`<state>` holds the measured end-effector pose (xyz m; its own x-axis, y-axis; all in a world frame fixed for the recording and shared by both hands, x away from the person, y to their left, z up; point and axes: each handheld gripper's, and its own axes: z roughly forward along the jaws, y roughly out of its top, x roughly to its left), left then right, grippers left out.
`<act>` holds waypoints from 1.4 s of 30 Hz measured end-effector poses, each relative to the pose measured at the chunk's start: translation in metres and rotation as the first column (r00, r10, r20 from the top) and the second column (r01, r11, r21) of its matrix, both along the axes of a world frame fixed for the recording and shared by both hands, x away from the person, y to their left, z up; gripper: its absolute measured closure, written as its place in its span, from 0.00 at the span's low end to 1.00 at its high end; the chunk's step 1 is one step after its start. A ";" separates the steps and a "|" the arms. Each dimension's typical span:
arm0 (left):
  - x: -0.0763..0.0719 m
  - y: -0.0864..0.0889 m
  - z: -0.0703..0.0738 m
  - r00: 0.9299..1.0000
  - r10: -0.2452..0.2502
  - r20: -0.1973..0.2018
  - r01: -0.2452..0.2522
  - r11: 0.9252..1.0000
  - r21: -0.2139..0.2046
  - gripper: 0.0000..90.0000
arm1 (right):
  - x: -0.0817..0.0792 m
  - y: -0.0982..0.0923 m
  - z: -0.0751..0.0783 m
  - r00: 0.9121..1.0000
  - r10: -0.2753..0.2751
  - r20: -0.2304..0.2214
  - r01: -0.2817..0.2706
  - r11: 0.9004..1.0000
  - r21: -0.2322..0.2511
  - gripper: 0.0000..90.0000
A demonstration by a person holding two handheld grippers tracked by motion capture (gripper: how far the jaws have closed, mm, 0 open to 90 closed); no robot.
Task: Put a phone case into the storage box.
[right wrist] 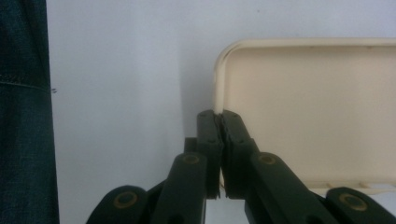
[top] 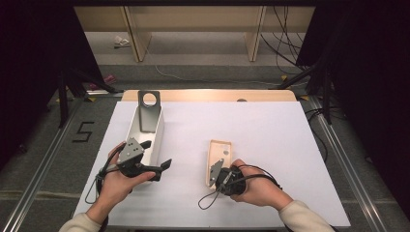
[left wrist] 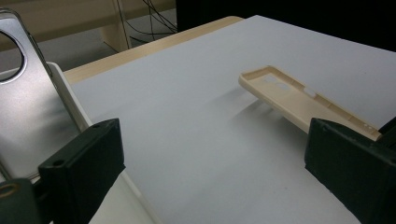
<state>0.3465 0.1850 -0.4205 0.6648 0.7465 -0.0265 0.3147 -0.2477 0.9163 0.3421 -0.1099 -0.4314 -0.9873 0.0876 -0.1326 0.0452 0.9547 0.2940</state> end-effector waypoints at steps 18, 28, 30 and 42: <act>0.001 -0.002 0.002 1.000 -0.006 0.000 0.006 1.000 0.010 0.06 | -0.003 0.003 0.006 0.999 0.025 0.031 -0.028 0.994 0.106 0.98; 0.003 -0.002 0.001 1.000 -0.007 -0.008 0.007 1.000 0.011 0.07 | -0.002 0.004 0.012 0.999 0.020 0.049 -0.029 0.984 0.178 0.98; 0.004 -0.002 0.001 1.000 -0.005 -0.010 0.005 1.000 0.010 0.07 | -0.002 0.004 0.013 0.999 0.017 0.048 -0.025 0.983 0.182 0.98; 0.010 -0.012 0.006 0.999 -0.025 -0.020 0.025 1.000 0.000 0.08 | -0.001 0.009 0.015 0.998 0.025 0.055 -0.036 0.976 0.214 0.98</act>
